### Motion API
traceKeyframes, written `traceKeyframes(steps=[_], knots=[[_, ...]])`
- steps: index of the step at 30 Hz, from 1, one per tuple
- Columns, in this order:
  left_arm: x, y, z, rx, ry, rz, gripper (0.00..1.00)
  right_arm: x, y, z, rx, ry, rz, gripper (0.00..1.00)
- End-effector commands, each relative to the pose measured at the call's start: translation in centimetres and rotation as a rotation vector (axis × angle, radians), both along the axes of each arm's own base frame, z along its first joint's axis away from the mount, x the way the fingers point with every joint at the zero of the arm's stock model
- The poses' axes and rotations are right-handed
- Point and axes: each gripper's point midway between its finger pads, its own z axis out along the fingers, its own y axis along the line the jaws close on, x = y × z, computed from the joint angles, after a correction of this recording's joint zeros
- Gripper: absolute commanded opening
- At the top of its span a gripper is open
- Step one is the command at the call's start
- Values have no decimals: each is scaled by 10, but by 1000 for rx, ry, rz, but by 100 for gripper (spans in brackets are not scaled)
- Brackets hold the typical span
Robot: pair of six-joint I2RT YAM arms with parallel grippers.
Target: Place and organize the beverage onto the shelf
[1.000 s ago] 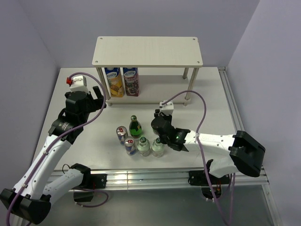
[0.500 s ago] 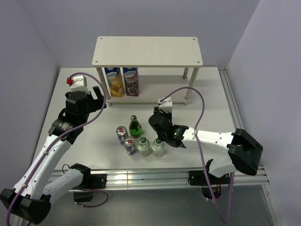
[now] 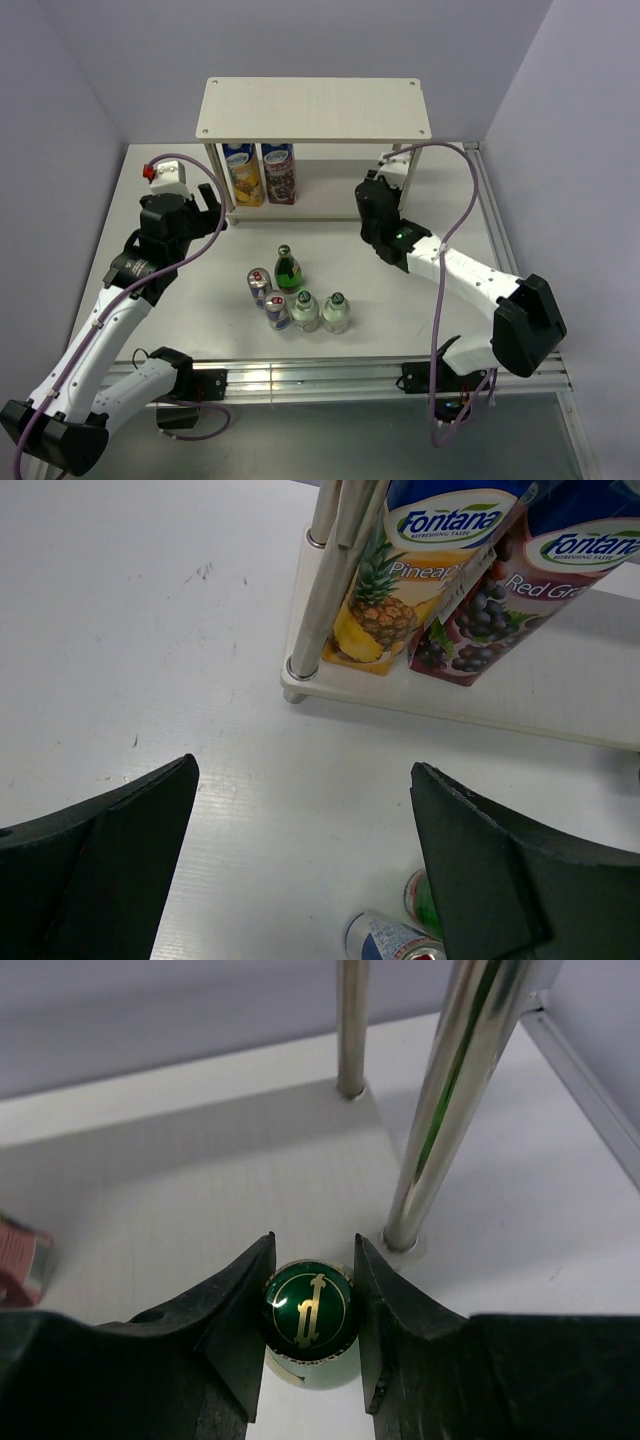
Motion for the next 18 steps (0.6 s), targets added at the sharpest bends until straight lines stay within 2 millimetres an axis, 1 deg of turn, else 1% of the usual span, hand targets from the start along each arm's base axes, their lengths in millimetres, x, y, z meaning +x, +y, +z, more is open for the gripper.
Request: traceKeyframes(steps=[1, 2, 3, 5, 6, 7, 8, 9, 10, 12, 13, 14, 15, 16, 18], knots=[[3, -5, 5, -5, -24, -24, 93, 29, 0, 76, 148, -198, -10, 0], [3, -5, 5, -5, -23, -27, 93, 34, -3, 76, 154, -200, -15, 0], [3, -5, 4, -3, -19, -28, 93, 40, -11, 76, 155, -204, -33, 0], [3, -6, 3, -3, -17, -28, 93, 52, -9, 77, 162, -207, -31, 0], [4, -6, 3, -3, -17, -28, 93, 58, -12, 82, 169, -220, -43, 0], [3, -6, 4, -3, -19, -28, 93, 64, -9, 76, 159, -211, -44, 0], [4, -6, 3, -3, -17, -28, 93, 68, -8, 75, 154, -213, -46, 0], [4, -6, 3, -2, -16, -28, 93, 72, -9, 79, 158, -228, -54, 0], [4, -5, 2, -2, -16, -27, 93, 78, -7, 72, 147, -219, -57, 0], [3, -6, 3, -3, -16, -30, 93, 85, -10, 73, 139, -244, -81, 0], [4, -6, 2, -3, -14, -31, 93, 89, -9, 68, 132, -240, -87, 0], [4, -7, 1, -3, -12, -33, 93, 92, -9, 66, 131, -243, -96, 0], [4, -7, 1, -3, -12, -33, 93, 95, -12, 70, 135, -264, -110, 0], [4, -7, 2, -3, -15, -36, 93, 97, -13, 66, 129, -263, -119, 0], [4, -8, 1, -5, -12, -38, 92, 100, -15, 69, 127, -289, -140, 0]])
